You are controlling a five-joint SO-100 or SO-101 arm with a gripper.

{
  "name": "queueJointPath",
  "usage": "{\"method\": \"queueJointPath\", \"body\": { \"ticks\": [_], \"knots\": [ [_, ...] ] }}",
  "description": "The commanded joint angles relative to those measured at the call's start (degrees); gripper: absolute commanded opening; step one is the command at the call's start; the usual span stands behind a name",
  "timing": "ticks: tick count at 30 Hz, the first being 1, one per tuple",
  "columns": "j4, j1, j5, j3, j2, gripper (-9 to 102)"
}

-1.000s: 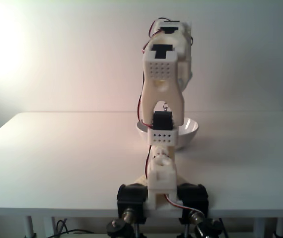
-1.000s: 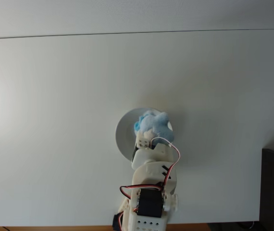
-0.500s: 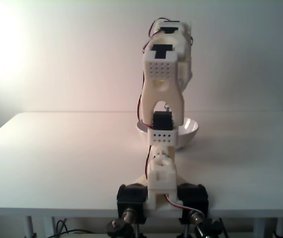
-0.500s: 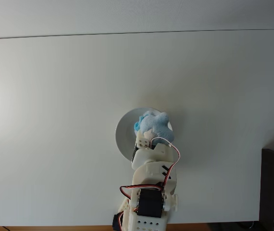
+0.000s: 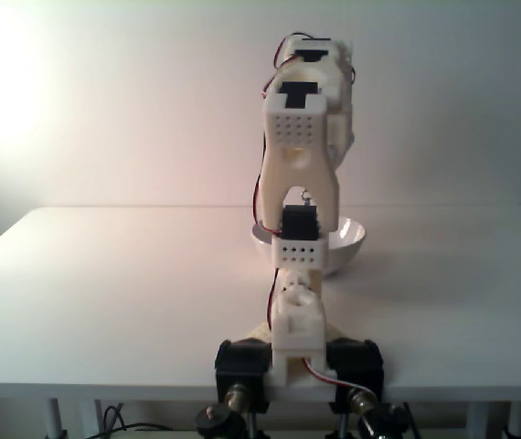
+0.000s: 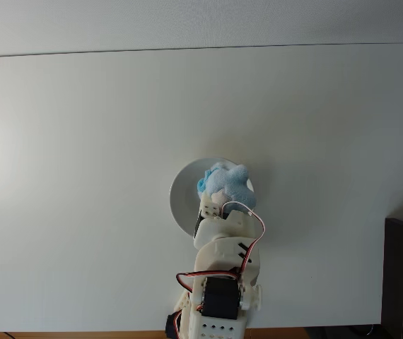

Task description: Grasp a skyblue doll and put it into the bowl.

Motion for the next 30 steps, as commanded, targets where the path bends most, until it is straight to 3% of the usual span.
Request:
{"method": "queueJointPath", "body": {
  "ticks": [1, 10, 13, 24, 30],
  "knots": [
    [-0.97, 0.0, 0.18, -0.35, 1.58, 0],
    [-0.35, -0.09, -0.35, -0.44, 1.85, 1],
    [-0.35, -0.09, 0.26, -0.35, 1.85, 6],
    [-0.97, 0.35, 0.0, -0.35, 1.32, 67],
    [-0.97, 1.41, 0.26, -0.44, 1.76, 85]
  ]
}}
